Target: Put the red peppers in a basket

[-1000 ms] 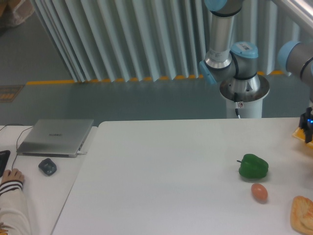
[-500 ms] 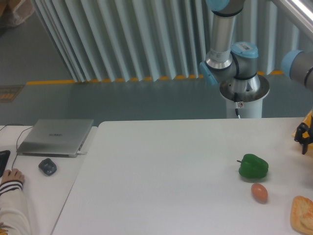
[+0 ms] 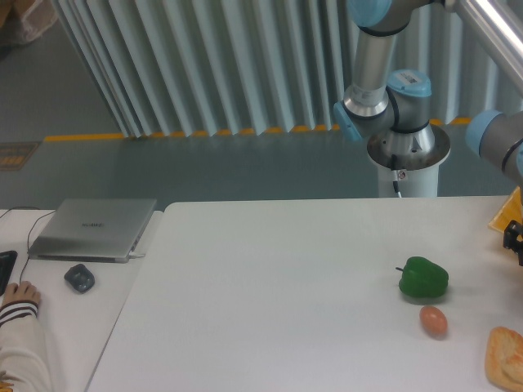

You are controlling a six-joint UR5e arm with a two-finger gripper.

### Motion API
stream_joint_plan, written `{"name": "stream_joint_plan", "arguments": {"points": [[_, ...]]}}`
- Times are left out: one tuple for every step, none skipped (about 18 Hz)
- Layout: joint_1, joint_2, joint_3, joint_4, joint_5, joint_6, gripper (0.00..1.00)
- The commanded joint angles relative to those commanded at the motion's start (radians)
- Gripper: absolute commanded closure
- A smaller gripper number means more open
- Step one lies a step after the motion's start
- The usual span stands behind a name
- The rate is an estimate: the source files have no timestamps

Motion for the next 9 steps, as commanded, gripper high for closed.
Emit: {"name": "stream_joint_plan", "arguments": {"points": [[0.000,-0.005,0.000,0.000,0.000,-0.002,0.00],[0.000,-0.008,0.000,0.000,0.000,-0.003,0.00],[-0.002,-0.008,0.000,0.000,0.000,-0.014,0.00],[-0.002,-0.012,0.000,0.002,0.003,-0.023,0.00],[-0.005,-0.015,0.000,0.009,0.012,-0.023,0.00],[-0.006,-0.021,-0.002,0.017,0.026,-0.026,0.00],[-0.012,-0.031,-0.002,0.023,0.034,-0.028,0.00],[-0.017,-0.037,-0.005,0.035,0.044,-0.040,0.00],[-0.017,-0.040,-0.009,0.043,0.052,-0.041,0.00]]}}
